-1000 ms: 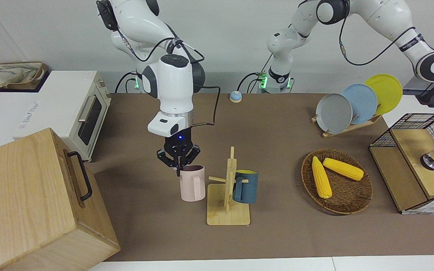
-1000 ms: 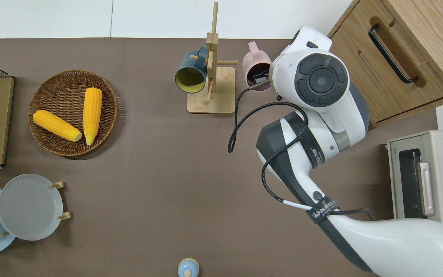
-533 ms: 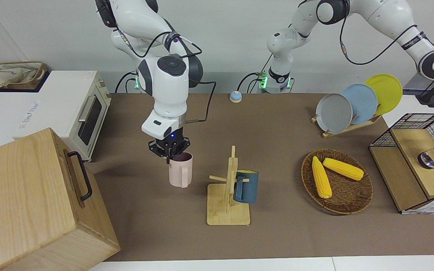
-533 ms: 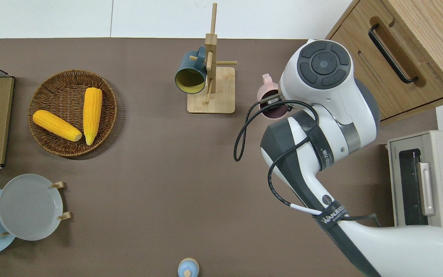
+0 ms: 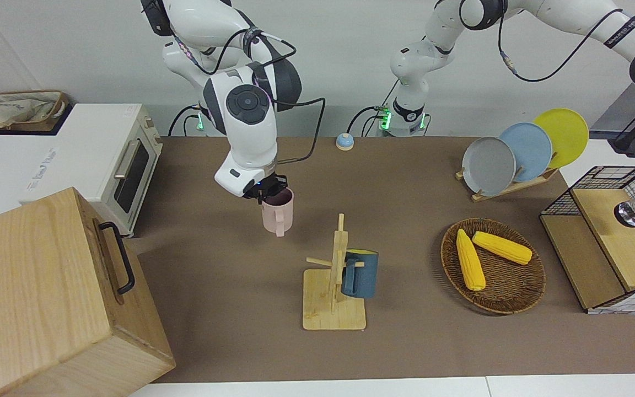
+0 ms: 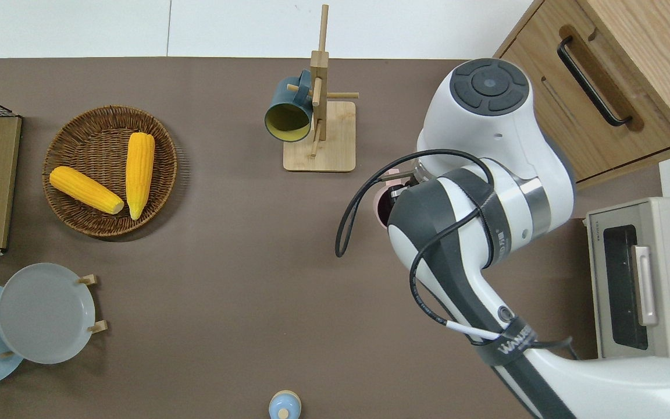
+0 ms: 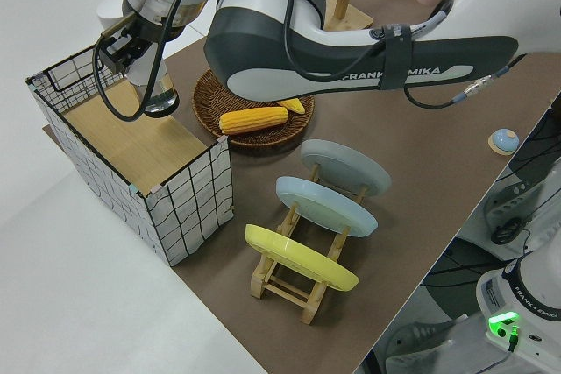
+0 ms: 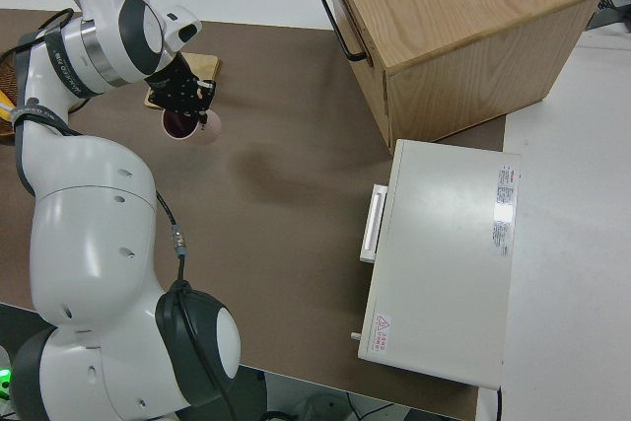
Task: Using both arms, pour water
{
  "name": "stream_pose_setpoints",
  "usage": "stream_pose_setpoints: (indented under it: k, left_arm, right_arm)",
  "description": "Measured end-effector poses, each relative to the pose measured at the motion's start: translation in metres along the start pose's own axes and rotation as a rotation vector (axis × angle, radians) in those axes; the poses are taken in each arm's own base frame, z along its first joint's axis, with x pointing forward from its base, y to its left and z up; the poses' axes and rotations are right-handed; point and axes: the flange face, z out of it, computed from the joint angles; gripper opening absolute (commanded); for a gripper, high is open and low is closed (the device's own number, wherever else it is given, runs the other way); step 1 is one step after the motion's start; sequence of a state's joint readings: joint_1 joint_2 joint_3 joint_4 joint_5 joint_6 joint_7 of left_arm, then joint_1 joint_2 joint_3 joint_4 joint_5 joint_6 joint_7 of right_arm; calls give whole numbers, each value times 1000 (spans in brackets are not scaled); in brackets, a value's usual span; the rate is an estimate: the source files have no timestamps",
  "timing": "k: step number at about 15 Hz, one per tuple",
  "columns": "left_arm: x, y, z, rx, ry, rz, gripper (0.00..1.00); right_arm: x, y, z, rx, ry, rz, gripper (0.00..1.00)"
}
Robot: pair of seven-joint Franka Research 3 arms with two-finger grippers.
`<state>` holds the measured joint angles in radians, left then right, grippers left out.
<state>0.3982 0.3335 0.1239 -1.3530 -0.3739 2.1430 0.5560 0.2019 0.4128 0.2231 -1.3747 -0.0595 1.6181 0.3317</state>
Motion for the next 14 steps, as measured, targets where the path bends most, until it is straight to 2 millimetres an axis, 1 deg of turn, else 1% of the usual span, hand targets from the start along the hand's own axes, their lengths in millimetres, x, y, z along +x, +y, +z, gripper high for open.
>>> stream_pose_setpoints:
  k: [4,6,8,11,14]
  left_arm:
    - [10,33,-50,18,-15,-2,0]
    - [11,51,-75,19,-34,-9,0]
    - [10,67,-94,11,-55,-15,0]
    - [7,93,-109,34,-87,-14,0]
    - [-1,127,-110,47,-113,-26,0]
  right_arm:
    - [-22,-61,5,64,-46,109,0]
    - [-33,-93,11,80,-71,143,0]
    - [-41,-120,18,97,-84,175,0]
    - [-48,-155,31,122,-95,193,0]
    - [-54,-198,55,149,-91,231,0]
